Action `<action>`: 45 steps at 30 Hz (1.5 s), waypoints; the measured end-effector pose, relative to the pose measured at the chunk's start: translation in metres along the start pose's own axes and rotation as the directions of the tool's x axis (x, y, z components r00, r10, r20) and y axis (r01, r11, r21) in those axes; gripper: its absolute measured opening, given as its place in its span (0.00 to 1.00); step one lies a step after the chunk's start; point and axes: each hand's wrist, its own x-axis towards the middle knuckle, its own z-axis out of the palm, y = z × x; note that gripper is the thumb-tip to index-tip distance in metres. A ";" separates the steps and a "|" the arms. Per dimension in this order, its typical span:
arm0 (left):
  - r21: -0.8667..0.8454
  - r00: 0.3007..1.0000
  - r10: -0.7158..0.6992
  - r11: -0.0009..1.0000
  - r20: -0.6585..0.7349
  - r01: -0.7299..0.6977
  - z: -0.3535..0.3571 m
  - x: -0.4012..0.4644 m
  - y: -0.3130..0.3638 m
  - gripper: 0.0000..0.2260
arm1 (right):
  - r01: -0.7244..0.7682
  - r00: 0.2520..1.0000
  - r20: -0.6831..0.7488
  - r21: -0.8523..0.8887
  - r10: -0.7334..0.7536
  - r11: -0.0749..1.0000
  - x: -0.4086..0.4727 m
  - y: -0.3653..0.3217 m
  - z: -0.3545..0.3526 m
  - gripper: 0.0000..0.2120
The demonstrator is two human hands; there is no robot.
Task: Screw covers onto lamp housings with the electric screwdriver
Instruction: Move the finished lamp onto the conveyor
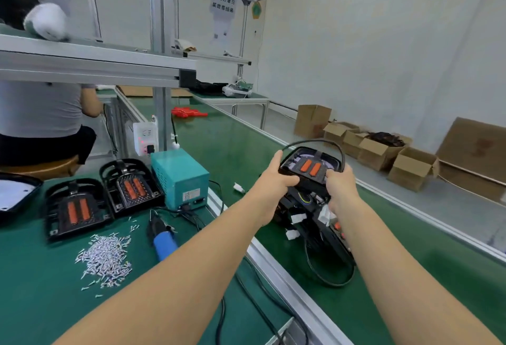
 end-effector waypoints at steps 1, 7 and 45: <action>0.066 1.000 0.007 0.998 0.021 -0.009 -0.001 0.001 -0.002 0.32 | -0.020 1.000 -0.008 -0.031 0.019 0.999 0.002 0.001 -0.003 0.17; 0.749 0.982 0.069 0.638 0.177 -0.180 -0.003 0.009 -0.013 0.28 | -0.046 0.997 0.029 -0.581 0.077 0.813 0.002 -0.011 -0.006 0.11; 0.917 0.975 0.001 0.342 -0.221 0.207 -0.129 -0.080 -0.034 0.36 | 0.720 0.694 0.684 -0.672 -0.224 0.176 -0.123 0.022 0.119 0.24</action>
